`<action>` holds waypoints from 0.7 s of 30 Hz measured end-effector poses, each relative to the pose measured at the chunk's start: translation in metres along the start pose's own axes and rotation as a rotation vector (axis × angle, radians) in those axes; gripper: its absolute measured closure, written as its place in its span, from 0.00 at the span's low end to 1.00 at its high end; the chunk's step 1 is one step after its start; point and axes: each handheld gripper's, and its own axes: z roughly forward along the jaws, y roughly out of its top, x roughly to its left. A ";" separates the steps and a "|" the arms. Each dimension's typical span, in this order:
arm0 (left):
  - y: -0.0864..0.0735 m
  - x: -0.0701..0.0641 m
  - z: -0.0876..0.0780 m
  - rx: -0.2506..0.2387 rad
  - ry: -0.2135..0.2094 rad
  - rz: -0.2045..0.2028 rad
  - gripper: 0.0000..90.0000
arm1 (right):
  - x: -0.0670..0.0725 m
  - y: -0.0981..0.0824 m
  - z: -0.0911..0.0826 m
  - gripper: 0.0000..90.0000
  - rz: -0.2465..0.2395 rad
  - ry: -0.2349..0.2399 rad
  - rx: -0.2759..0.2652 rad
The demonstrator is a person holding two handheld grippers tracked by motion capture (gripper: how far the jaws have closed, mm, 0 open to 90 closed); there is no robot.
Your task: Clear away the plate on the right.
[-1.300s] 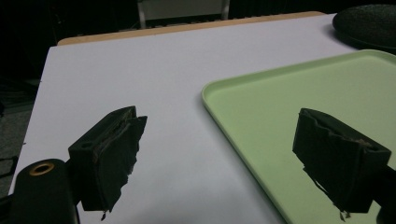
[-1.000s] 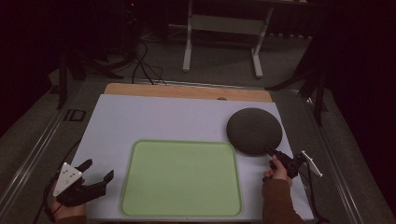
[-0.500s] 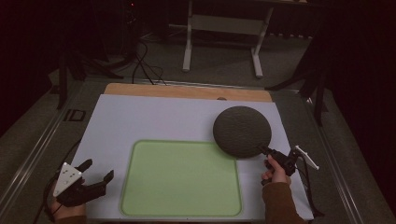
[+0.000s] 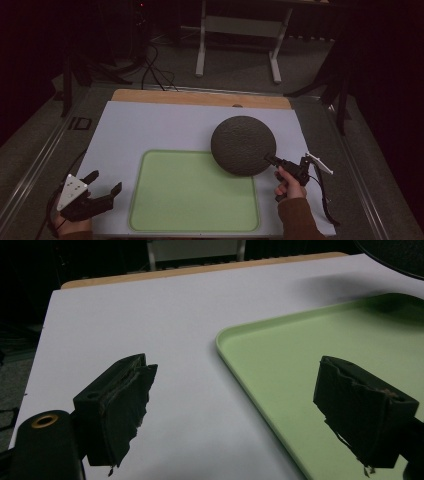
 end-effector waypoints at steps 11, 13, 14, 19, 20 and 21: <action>0.000 0.000 0.000 -0.001 0.000 0.001 0.16 | 0.011 -0.010 0.014 0.96 -0.051 0.028 0.099; 0.000 0.000 0.000 -0.001 0.000 0.001 0.16 | 0.012 -0.013 0.016 0.96 -0.058 0.030 0.114; 0.000 0.000 0.000 -0.001 0.000 0.001 0.16 | 0.012 -0.014 0.016 0.96 -0.060 0.032 0.125; 0.000 0.000 0.000 -0.001 -0.001 0.001 0.16 | 0.014 -0.018 0.021 0.96 -0.085 0.031 0.162; 0.000 0.000 0.000 -0.001 0.000 0.000 0.16 | 0.014 -0.019 0.021 0.96 -0.087 0.031 0.171; 0.000 0.000 0.000 -0.001 -0.001 0.000 0.16 | 0.013 -0.021 0.022 0.96 -0.090 0.032 0.179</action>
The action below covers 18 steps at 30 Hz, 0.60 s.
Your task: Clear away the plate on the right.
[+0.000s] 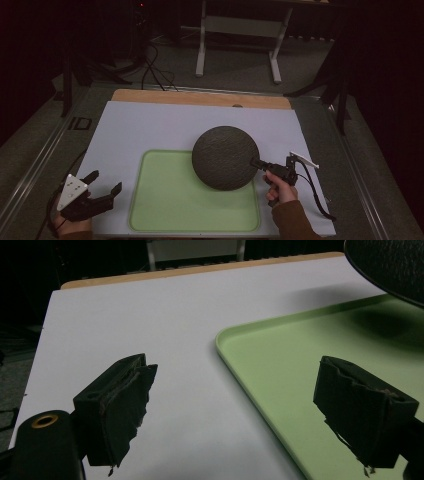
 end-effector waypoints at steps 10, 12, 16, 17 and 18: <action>0.000 0.000 0.000 0.001 0.000 0.000 0.16 | -0.001 -0.012 0.012 0.96 -0.007 0.015 0.068; 0.000 0.000 0.000 0.000 0.000 0.001 0.16 | -0.001 -0.015 0.015 0.96 -0.009 0.017 0.081; 0.000 0.000 0.000 0.000 0.000 0.000 0.16 | -0.001 -0.019 0.019 0.96 -0.001 0.020 0.098; 0.000 0.000 0.000 0.001 0.000 0.000 0.16 | -0.002 -0.020 0.020 0.96 0.001 0.021 0.103; 0.000 0.000 0.000 0.001 0.000 0.000 0.16 | -0.002 -0.021 0.021 0.96 0.004 0.022 0.107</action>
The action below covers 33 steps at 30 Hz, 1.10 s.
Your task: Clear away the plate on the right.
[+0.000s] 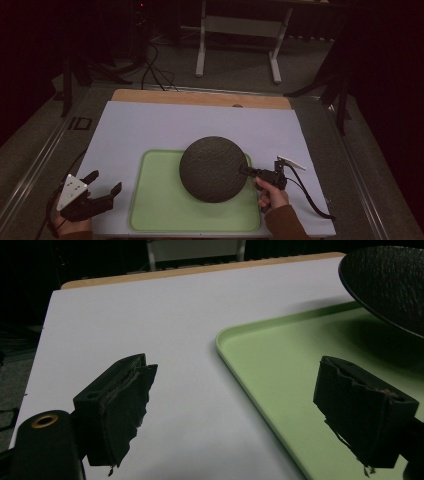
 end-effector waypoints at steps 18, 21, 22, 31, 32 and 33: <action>0.001 0.000 0.001 0.001 0.001 0.001 0.16 | -0.004 -0.013 0.012 0.96 -0.005 -0.015 0.073; 0.001 -0.001 0.002 0.001 -0.002 0.003 0.16 | -0.004 -0.016 0.014 0.96 -0.002 -0.013 0.088; 0.001 -0.001 0.002 0.001 -0.002 0.004 0.16 | -0.004 -0.017 0.014 0.96 -0.001 -0.012 0.089; 0.001 -0.001 0.002 0.000 -0.002 0.004 0.16 | -0.005 -0.027 0.025 0.95 -0.015 -0.037 0.141; 0.001 -0.001 0.002 0.000 -0.002 0.004 0.16 | -0.004 -0.028 0.026 0.95 -0.019 -0.038 0.147; 0.001 -0.001 0.002 0.000 -0.002 0.003 0.16 | -0.004 -0.029 0.027 0.95 -0.015 -0.039 0.154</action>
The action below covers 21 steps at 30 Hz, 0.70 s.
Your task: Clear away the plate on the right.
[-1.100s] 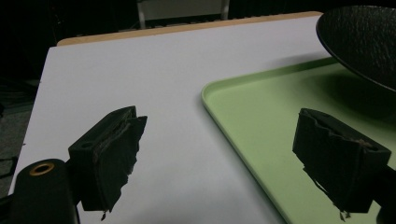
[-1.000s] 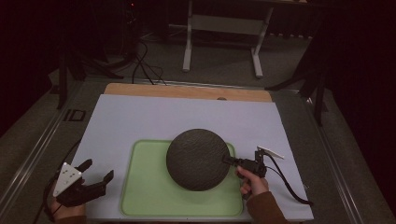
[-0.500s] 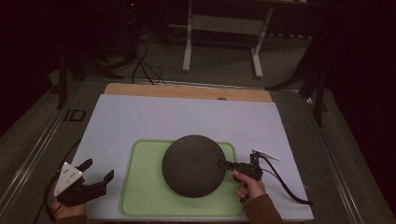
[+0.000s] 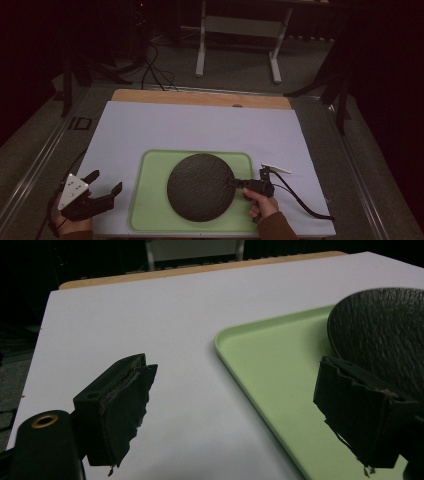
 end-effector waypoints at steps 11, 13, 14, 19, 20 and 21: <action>0.000 -0.001 0.001 0.004 -0.001 0.002 0.16 | -0.004 -0.004 0.009 0.96 0.028 -0.029 0.025; 0.000 -0.001 0.001 0.005 -0.002 0.003 0.16 | -0.002 -0.003 0.011 0.96 0.019 -0.035 0.023; 0.000 -0.001 0.001 0.006 -0.002 0.003 0.16 | -0.001 -0.002 0.011 0.96 0.015 -0.041 0.022; 0.000 0.000 0.001 0.005 -0.001 0.001 0.16 | 0.002 0.001 0.014 0.91 -0.031 -0.110 0.033; 0.000 0.000 0.001 0.005 -0.001 0.000 0.16 | 0.001 0.000 0.015 0.90 -0.034 -0.127 0.034; 0.000 0.000 0.001 0.005 -0.001 0.000 0.16 | 0.000 0.000 0.016 0.89 -0.033 -0.137 0.033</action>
